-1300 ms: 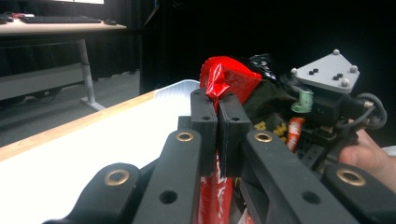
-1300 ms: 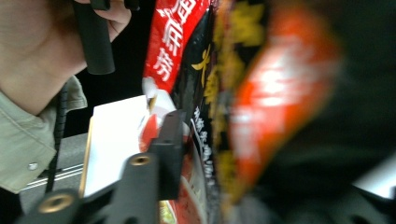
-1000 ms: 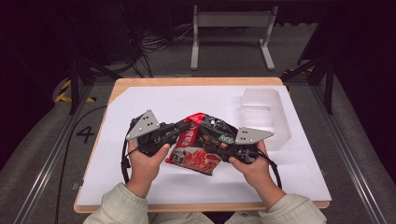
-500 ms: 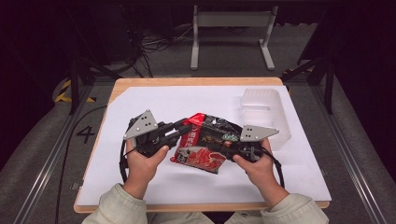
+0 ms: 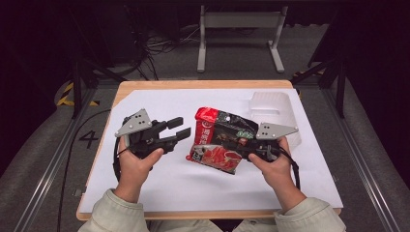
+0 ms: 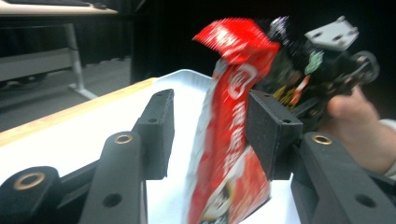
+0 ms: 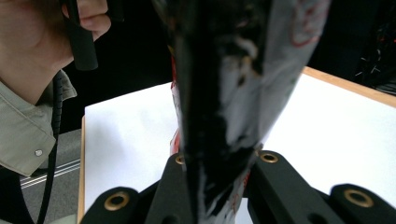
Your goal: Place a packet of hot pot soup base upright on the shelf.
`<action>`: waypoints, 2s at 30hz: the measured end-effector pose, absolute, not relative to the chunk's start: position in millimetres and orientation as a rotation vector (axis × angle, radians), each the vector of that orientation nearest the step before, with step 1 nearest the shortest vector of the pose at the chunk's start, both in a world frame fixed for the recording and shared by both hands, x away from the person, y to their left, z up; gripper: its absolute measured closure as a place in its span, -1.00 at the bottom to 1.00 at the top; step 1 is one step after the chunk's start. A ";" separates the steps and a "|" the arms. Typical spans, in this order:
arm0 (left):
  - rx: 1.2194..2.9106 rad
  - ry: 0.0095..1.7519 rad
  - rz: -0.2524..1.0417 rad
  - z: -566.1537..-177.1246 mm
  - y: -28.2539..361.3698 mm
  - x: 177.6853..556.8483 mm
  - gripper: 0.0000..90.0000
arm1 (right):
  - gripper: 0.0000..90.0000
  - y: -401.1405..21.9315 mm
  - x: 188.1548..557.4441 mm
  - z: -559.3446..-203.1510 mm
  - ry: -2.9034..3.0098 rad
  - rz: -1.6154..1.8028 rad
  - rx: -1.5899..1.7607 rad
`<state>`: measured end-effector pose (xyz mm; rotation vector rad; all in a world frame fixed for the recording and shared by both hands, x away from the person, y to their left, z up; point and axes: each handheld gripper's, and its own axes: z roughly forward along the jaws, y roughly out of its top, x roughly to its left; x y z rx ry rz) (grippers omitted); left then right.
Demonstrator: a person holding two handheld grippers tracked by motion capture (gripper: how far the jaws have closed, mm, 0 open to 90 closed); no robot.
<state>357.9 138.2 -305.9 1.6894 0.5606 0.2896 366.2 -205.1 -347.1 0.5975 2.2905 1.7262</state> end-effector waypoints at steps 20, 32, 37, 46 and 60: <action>1.837 0.708 0.349 -325.8 153.1 380.8 -0.13 | 0.88 -239.6 388.7 -289.9 2.199 1.585 0.638; 1.839 0.741 0.332 -331.2 159.0 384.4 -0.17 | 0.88 -260.8 410.8 -268.7 2.137 1.454 0.682; 1.845 0.743 0.328 -332.7 159.6 385.5 -0.18 | 0.88 -274.5 417.4 -266.1 2.111 1.412 0.701; 1.840 0.763 0.318 -332.8 160.0 384.3 -0.19 | 0.88 -298.3 425.5 -261.1 2.080 1.370 0.768; 1.842 0.777 0.296 -332.6 160.9 383.3 -0.23 | 0.88 -324.5 437.1 -261.5 2.025 1.310 0.828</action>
